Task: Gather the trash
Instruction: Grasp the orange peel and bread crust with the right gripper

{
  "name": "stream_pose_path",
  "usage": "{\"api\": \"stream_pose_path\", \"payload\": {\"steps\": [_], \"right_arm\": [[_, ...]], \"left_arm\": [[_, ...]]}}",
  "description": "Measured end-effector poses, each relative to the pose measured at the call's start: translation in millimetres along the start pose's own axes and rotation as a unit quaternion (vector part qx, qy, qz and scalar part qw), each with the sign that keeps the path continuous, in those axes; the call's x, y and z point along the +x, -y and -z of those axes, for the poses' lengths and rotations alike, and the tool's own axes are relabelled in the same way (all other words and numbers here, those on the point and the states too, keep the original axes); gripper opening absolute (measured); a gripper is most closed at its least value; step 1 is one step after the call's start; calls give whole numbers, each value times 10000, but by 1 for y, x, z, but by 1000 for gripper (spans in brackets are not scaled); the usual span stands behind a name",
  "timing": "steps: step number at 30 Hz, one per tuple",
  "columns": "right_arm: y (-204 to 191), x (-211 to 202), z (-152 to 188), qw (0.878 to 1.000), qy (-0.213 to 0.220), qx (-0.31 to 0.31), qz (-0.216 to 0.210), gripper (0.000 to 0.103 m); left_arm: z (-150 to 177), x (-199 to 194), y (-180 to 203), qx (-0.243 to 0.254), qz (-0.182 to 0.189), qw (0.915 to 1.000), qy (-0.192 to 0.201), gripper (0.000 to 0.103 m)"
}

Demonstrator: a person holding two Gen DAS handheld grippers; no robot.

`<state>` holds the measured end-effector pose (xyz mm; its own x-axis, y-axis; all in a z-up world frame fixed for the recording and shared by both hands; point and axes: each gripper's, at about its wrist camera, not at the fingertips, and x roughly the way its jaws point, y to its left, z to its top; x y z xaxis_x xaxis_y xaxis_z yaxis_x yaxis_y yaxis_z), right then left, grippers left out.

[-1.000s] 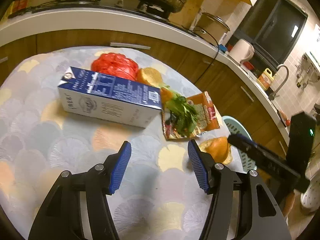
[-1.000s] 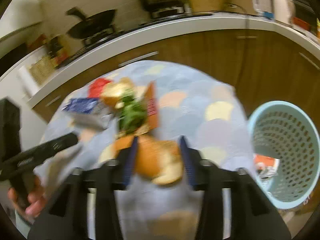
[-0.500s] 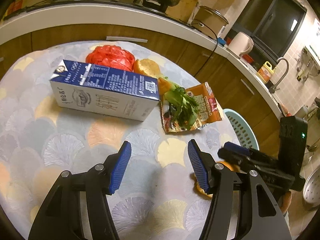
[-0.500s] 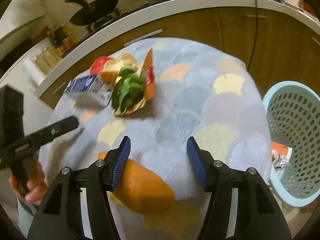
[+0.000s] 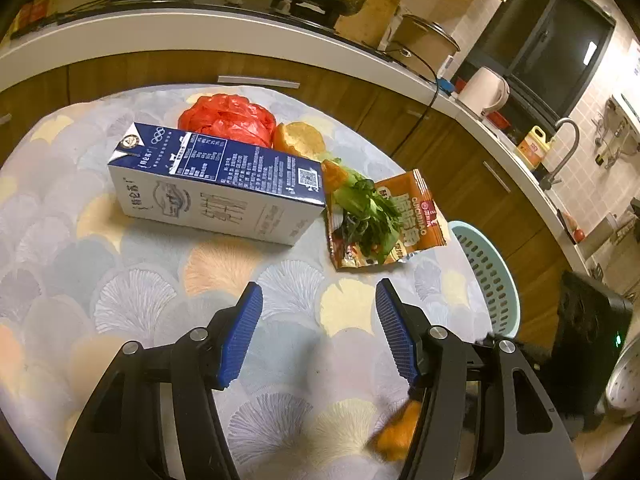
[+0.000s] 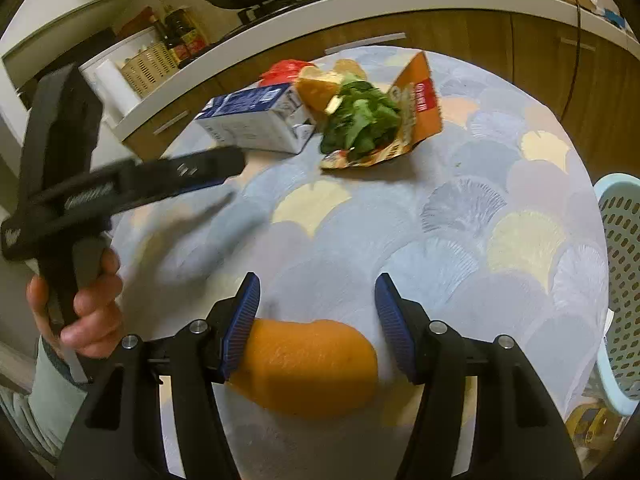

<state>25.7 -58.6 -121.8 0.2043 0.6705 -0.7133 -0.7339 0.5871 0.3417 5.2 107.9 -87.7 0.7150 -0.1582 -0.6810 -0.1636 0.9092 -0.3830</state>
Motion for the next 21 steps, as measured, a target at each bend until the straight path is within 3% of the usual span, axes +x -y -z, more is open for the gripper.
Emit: {"api": "stream_pose_path", "payload": {"steps": [12,21], "right_arm": [[-13,-19,36,9969,-170,-576,-499,56],[-21,-64,50,9978,149,-605,207,57]], "left_arm": [[5,8,10,122,30,9999,-107,57],[6,9,17,183,104,9997,-131,57]]}}
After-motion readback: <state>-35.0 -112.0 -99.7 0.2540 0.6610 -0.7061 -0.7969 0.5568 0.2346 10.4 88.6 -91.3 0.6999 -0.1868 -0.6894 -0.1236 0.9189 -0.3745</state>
